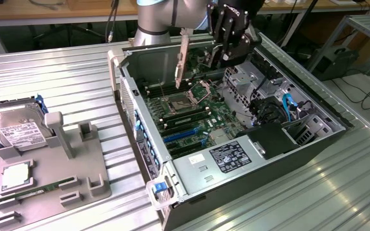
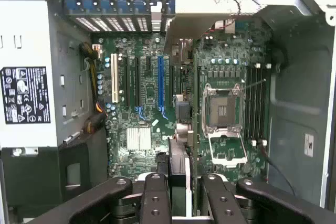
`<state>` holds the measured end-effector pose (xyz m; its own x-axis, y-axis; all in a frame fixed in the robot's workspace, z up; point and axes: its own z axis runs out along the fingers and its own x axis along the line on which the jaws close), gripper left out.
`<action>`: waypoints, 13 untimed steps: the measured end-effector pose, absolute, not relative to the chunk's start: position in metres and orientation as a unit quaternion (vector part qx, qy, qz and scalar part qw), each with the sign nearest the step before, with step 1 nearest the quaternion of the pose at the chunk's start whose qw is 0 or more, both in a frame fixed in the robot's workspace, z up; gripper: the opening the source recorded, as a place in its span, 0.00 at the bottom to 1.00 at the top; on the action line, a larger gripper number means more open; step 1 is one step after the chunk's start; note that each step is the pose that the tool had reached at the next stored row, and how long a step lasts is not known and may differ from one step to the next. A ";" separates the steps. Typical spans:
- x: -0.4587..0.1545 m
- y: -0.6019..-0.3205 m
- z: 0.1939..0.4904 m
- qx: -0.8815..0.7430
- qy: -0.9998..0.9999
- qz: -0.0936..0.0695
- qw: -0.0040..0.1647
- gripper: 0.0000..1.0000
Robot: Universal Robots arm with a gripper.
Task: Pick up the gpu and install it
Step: 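Insert the gpu into the slot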
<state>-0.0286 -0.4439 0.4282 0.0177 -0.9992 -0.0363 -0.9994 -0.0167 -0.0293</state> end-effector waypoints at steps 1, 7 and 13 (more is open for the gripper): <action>-0.029 -0.442 0.417 -0.725 0.688 0.002 0.021 0.29; -0.038 -0.440 0.361 -0.699 0.715 0.002 0.020 0.29; -0.047 -0.440 0.351 -0.699 0.715 0.003 0.021 0.29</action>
<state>-0.0471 -0.4403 0.3512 -0.0217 -0.9992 -0.0333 -0.9994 0.0225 -0.0250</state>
